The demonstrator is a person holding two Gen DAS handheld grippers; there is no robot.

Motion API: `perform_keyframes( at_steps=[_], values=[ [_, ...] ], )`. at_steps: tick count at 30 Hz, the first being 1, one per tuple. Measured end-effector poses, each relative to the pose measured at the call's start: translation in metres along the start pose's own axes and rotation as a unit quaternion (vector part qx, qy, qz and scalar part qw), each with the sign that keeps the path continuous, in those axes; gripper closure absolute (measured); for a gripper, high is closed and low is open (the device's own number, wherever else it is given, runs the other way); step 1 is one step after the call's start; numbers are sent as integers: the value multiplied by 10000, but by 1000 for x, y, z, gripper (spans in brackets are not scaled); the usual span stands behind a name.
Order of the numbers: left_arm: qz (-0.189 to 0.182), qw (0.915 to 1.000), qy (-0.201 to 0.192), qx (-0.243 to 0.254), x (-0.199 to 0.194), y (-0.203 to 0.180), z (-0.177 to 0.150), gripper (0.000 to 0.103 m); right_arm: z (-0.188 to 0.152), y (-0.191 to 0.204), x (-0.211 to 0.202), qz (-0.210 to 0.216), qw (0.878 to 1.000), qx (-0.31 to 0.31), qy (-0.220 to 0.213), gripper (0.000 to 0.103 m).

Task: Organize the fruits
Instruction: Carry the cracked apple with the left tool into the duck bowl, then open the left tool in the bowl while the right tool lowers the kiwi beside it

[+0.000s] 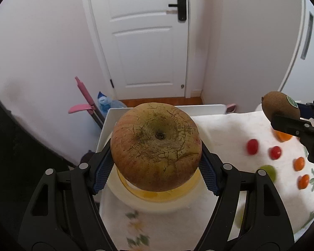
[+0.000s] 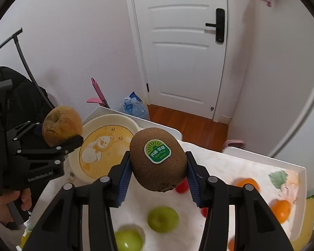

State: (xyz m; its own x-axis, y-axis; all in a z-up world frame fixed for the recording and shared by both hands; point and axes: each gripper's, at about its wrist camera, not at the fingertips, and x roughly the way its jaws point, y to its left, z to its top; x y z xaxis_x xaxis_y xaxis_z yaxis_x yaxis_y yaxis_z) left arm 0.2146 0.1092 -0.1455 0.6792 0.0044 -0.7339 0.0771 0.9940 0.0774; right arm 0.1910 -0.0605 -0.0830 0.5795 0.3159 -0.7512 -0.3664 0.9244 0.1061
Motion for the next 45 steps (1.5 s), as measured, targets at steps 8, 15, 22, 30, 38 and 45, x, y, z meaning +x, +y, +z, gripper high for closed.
perform_keyframes(
  at_steps=[8,15,22,30,38,45],
  values=[
    [-135,9994,249,215,63,20,0,25,16,17,55,12,9997,17,237,58],
    [-233,9977,444,463,89,20,-3,25,20,18,84,-38,9989,46,469,58],
    [-382,9966,542,480,98,21,0,23,23,13,97,-125,9981,80,601,58],
    [-506,9974,426,276,69,39,8,0,28,9,99,-157,9977,92,653,58],
    [-470,9973,572,-18,40,69,7,0,27,17,98,14,9963,-378,773,58],
    [-351,9971,646,-196,30,80,-3,0,17,39,116,347,9892,-1052,965,58]
  ],
)
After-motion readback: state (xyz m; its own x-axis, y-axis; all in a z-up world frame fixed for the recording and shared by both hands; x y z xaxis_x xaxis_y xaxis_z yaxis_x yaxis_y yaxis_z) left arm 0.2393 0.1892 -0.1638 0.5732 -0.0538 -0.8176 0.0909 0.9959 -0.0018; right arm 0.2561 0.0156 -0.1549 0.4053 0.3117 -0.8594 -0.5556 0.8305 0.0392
